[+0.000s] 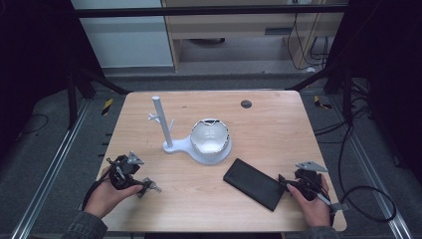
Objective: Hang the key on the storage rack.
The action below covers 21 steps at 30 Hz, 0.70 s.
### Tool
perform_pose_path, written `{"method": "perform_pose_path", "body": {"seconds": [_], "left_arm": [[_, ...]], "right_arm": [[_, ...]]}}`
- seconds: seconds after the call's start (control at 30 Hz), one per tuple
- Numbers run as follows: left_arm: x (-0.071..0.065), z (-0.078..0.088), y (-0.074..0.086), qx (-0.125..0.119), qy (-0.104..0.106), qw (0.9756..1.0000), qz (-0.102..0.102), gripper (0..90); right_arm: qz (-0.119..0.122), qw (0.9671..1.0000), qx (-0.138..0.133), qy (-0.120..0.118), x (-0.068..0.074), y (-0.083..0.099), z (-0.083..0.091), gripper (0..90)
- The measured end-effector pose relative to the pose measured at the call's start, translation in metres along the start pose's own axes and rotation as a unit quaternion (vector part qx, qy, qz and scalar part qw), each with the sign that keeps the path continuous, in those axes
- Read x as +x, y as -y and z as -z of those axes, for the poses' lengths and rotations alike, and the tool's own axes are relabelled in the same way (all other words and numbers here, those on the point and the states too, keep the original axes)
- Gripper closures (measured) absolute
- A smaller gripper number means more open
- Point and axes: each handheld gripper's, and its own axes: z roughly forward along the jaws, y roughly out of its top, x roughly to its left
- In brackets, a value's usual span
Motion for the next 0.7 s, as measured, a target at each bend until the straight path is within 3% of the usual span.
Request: {"method": "perform_pose_path", "body": {"seconds": [0.13,0.3,0.57,0.7], "left_arm": [[0.0,-0.008,-0.001,0.03,0.014,0.9994,-0.005,35.3],[-0.001,-0.018,-0.002,0.062,0.02,0.9978,-0.008,39.6],[-0.003,-0.017,0.002,0.071,0.026,0.9971,-0.008,45.1],[-0.009,-0.017,0.001,0.068,0.018,0.9974,-0.014,50.6]], "right_arm": [[0.0,1.0,0.001,0.002,0.0,0.0,0.0,9.2],[-0.002,1.0,0.0,0.003,0.001,0.0,0.0,9.2],[-0.003,1.0,0.002,0.003,0.001,0.0,0.0,9.2],[-0.002,1.0,0.001,0.003,0.001,0.0,0.0,9.3]]}}
